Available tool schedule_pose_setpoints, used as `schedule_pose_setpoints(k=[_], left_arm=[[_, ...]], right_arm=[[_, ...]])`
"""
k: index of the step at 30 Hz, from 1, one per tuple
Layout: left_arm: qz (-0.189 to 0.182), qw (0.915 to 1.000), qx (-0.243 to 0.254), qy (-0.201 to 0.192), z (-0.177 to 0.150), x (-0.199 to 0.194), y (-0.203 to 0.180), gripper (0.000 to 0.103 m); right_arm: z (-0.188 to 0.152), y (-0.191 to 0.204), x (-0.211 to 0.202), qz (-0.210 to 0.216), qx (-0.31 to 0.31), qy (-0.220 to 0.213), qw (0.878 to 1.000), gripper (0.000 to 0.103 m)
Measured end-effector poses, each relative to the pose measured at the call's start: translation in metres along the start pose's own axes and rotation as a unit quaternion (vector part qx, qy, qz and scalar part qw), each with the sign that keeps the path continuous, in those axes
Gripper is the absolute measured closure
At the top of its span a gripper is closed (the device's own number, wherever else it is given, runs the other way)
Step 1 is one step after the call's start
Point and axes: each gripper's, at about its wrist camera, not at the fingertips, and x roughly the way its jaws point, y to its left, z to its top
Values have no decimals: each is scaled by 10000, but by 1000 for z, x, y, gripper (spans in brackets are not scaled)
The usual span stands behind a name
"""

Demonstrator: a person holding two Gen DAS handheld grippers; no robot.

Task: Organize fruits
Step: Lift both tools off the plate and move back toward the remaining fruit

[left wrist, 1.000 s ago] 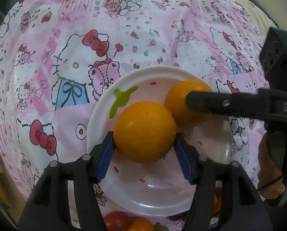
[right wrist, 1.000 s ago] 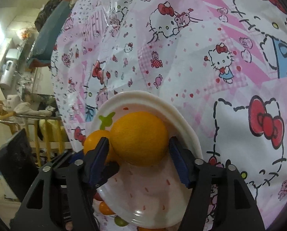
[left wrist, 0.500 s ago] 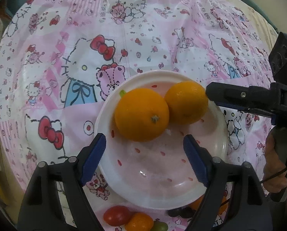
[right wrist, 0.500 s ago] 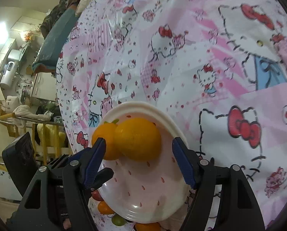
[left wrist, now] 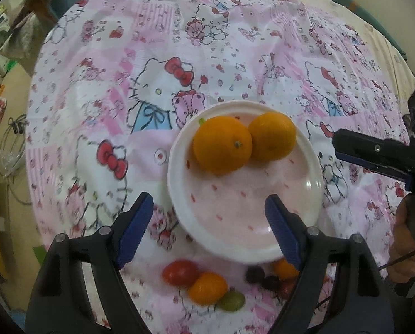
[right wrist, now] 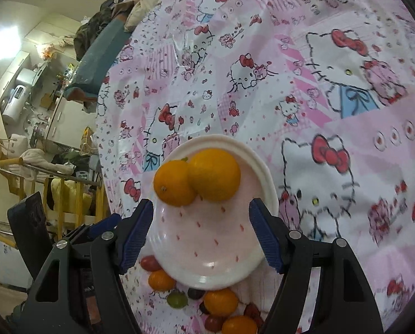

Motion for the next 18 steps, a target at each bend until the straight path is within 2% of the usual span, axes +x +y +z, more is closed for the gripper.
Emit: schedule_pose_setpoints(k=[9,18], left_arm=[[-68,9995,-282,-84,-40,-36,6,23],[71,9986,-528,-30,-77,-41,15,23]], right_arm=[[-48,6,-31,-44,-23,-98,9999,28],[-93,4,-54,-217,-23,-203,9996,28]])
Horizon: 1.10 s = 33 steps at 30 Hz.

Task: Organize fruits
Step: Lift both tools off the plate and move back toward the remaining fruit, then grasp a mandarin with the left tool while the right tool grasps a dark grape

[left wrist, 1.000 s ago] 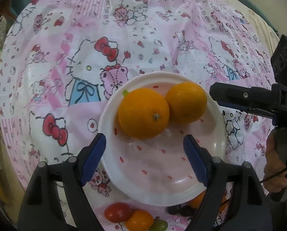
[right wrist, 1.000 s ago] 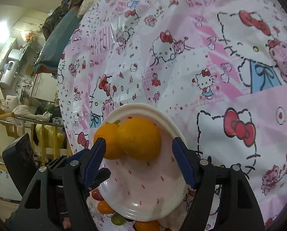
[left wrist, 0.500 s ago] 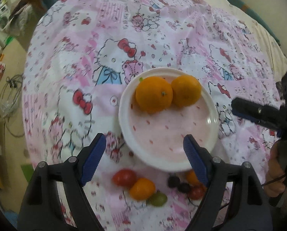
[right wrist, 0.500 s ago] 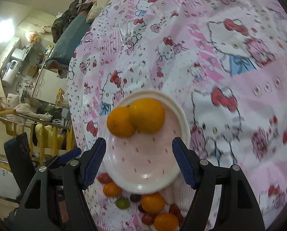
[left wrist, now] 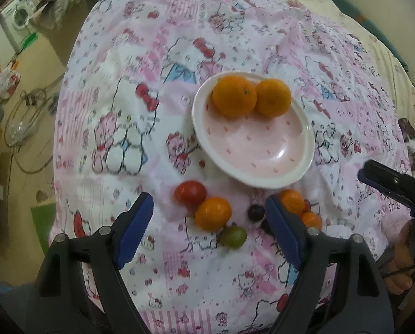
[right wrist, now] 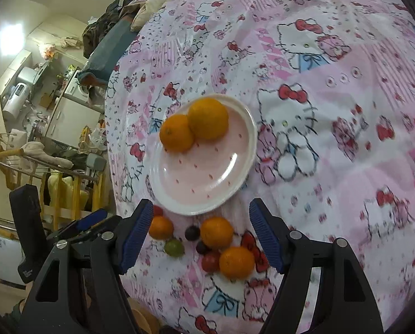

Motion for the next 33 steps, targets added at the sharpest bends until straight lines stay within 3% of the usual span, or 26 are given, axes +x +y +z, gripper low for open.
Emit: schedule_pose_setpoints(k=[7,18,20,22,23,33], left_arm=[[3,9988,-447,190,-10,17,13,23],[99,9947,-768,672,-13,54,6,23],[151,9935,-835,761,-13,60,4,25],[96,9921,-919,846,-13,66,2,43],[66,9916,-922,901,-13,69,0,45],[446,9913,-793,955,-7,84,-10,47]], right_arm=[[-22,-14,-1,-121,250,64,9996,28],[-21,-23,4,-376,210,51,9991,28],[-22,-22,3,-381,171,70,9991,28],[-23,-22,3,-355,134,98,9992,28],[-23,-22,3,-342,122,101,9993,28],[-23,-29,-3,-361,199,72,9991,28]])
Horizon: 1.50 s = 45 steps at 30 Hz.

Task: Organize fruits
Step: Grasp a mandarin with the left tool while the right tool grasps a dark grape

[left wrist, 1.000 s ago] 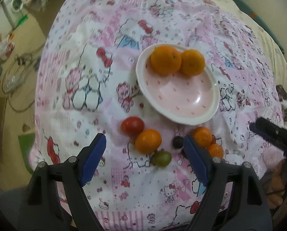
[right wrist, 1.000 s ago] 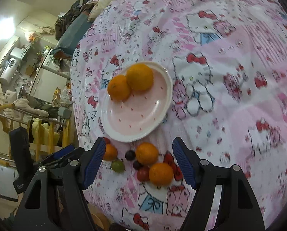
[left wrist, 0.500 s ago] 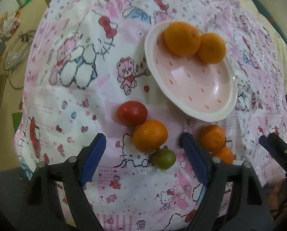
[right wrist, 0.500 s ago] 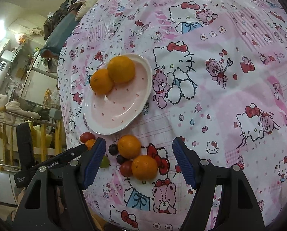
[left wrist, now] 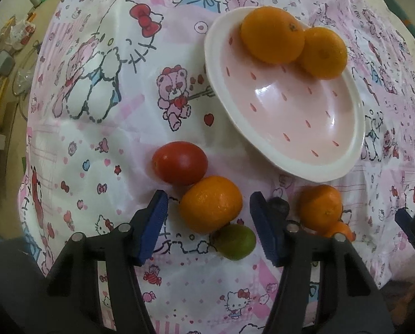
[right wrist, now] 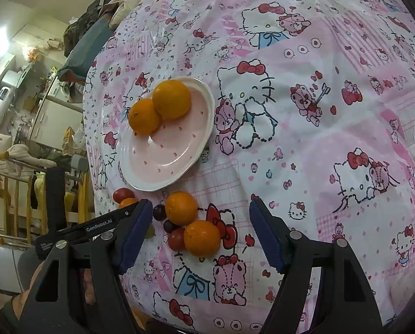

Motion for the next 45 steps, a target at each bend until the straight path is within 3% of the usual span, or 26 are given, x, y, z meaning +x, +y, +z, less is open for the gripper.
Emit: schedule_pose_setpoints(k=[4,15,18,21,27,32,38,41,43,45], left_arm=[[-20,10000,93,20,2,3,-5,64],[-341,9992,215,-38,-13,-24,13,65],[-480,9987,139,-108,-15,-36,24,65],[-516,9985,3,-196,-14,-45,39,65],[-546,9974,-251,-391,-12,-57,67,65],[-680,9960,-401,-427,-14,-62,84,65],[-932,9929,-558,-486,-14,-72,92,65],[-1058,9914,-562,-529,-12,-79,90,65],[-1051,9914,-497,-604,-11,-83,85,65],[-1040,9909,-498,-692,-11,-87,85,65]], right_arm=[[0,2,1,-14,-36,18,10000,28],[-3,22,17,167,-361,287,9988,28],[-5,33,34,778,-234,722,9941,38],[-6,55,53,838,-440,996,9905,49],[-12,83,97,227,-389,1282,9907,58],[-14,91,126,-554,-235,1232,9906,63],[-16,107,141,-1439,-605,1089,9817,65],[-20,111,145,-1699,-831,1069,9761,69],[-22,110,145,-1796,-935,1020,9740,79],[-22,107,141,-1738,-927,1009,9752,80]])
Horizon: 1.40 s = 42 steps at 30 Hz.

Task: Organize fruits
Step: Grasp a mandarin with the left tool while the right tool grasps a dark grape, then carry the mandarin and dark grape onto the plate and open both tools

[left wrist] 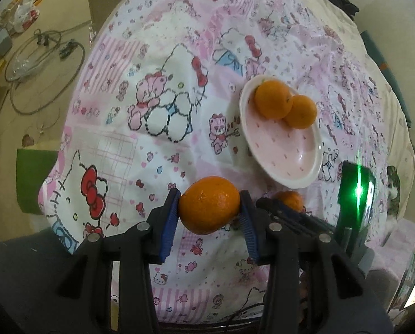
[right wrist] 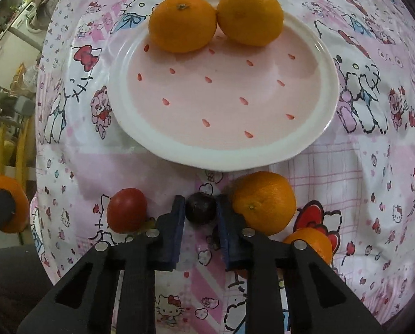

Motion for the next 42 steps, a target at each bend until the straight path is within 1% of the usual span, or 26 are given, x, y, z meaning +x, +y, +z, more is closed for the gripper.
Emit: schedule_pose_setpoints(k=[6,7,10,12,15,19,22,26,28,31,35,38,42], left_arm=[[69,9999,-72,-68,3,-1,5,65],[102,9999,-82,-64,3,1,6,65],[197,9998,-67,-63,2,4,6,65],[226,9997,-36,-89,2,6,5,65],[318,9993,80,-183,3,7,-1,65],[397,9986,244,-239,4,14,-14,65],[461,9980,368,-218,4,22,-26,65],[525,9971,524,-162,7,35,-41,65],[549,9959,707,-133,13,43,-52,65],[589,9934,972,-156,22,49,-67,65],[507,9919,1162,-20,32,63,-84,65],[608,9889,1357,28,41,77,-93,65],[616,9878,1428,63,50,92,-95,65]], right_arm=[[-13,-23,-21,514,121,-49,9986,80],[-15,-27,-26,660,153,-88,9977,80],[-20,-39,-45,805,148,-263,9963,80],[-23,-50,-61,781,77,-467,9958,80],[-22,-65,-75,880,85,-657,9939,80],[-7,-90,-87,880,148,-862,9923,80],[3,-106,-89,983,282,-981,9899,80],[17,-121,-88,1254,518,-1074,9849,80],[25,-129,-88,1436,623,-1109,9814,80],[38,-133,-85,1645,727,-1124,9772,80],[52,-130,-80,1725,674,-1066,9769,80],[63,-127,-75,1749,597,-1041,9772,80],[74,-128,-63,1782,608,-924,9778,79]])
